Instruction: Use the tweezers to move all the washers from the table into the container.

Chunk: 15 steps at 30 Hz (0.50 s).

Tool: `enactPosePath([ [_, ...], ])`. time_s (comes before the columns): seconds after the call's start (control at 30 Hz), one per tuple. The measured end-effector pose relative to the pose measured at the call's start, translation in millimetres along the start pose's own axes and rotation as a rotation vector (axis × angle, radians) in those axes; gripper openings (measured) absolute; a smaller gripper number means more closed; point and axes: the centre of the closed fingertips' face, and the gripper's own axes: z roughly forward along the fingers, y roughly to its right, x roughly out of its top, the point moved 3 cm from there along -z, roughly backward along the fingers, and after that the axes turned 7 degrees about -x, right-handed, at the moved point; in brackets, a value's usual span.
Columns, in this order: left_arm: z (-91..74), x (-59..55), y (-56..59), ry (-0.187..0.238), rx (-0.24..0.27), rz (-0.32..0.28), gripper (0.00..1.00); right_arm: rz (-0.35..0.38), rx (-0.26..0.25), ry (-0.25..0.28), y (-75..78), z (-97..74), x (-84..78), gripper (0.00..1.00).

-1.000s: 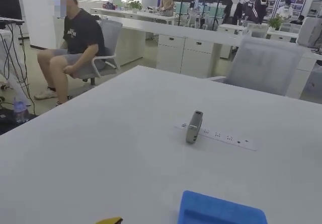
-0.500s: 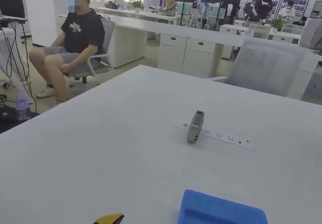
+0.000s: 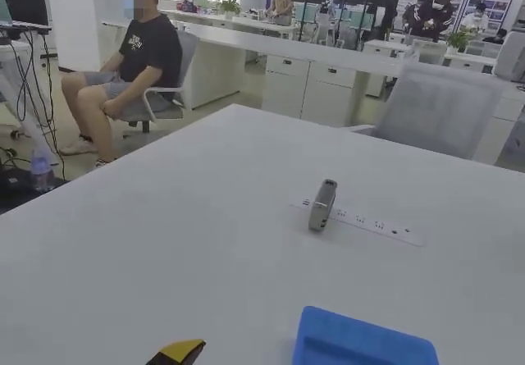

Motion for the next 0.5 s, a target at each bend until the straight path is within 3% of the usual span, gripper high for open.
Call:
enactPosePath([
  [0.33,0.3,-0.2,0.4,-0.001,-0.002,0.001,0.74,0.02,-0.008,0.081,12.0,-6.9,33.9,0.03],
  [0.5,0.7,-0.3,0.9,-0.002,-0.005,0.002,0.74,0.014,-0.017,0.115,24.7,-1.4,53.1,0.03],
])
